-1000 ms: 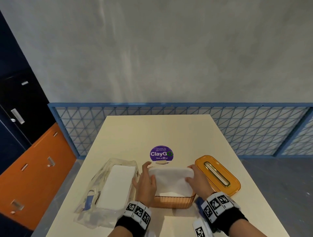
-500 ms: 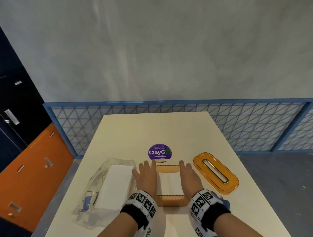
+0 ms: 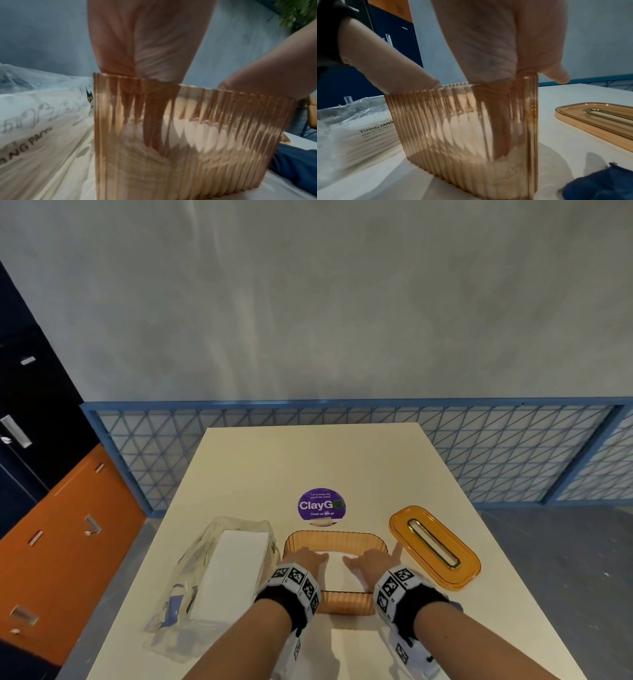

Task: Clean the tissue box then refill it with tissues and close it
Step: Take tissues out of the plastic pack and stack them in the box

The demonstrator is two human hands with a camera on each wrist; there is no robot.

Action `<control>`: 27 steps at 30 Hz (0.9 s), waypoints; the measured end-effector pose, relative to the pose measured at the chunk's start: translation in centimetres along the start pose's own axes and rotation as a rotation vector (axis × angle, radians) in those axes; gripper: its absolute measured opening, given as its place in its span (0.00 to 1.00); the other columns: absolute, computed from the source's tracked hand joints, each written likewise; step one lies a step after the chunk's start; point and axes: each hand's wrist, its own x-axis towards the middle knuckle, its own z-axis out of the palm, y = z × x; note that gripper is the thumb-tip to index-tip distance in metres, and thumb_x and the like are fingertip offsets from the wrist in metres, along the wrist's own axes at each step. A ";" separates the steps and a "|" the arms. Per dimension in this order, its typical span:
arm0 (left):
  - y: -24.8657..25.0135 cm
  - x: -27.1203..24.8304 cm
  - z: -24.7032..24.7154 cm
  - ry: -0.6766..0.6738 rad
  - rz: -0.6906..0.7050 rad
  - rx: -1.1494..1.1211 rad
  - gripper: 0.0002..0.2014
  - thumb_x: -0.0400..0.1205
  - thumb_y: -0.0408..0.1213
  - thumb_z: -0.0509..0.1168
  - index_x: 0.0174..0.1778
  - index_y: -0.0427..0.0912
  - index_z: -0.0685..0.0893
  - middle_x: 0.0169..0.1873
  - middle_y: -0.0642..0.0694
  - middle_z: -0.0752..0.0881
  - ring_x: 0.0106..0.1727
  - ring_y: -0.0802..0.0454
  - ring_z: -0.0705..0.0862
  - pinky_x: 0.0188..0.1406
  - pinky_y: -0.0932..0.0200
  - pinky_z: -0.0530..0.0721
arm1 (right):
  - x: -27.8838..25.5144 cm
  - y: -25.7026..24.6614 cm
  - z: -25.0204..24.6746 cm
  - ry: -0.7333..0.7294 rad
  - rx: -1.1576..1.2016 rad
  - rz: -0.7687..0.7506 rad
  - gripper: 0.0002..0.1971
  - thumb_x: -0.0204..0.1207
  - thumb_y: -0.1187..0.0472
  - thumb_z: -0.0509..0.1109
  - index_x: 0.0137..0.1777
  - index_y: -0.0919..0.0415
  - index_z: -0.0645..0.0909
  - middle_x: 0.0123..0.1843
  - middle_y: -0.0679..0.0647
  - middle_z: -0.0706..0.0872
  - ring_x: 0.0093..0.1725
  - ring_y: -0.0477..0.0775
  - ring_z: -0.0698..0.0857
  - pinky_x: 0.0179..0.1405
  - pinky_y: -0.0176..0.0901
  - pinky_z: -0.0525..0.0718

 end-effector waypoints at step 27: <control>-8.5 -0.4 7.2 0.520 -0.562 -0.358 0.19 0.86 0.49 0.53 0.68 0.42 0.70 0.69 0.45 0.69 0.71 0.49 0.71 0.63 0.53 0.77 | -1.2 4.9 -0.6 0.356 0.374 -0.122 0.32 0.82 0.73 0.54 0.83 0.53 0.53 0.60 0.57 0.81 0.57 0.53 0.80 0.55 0.39 0.76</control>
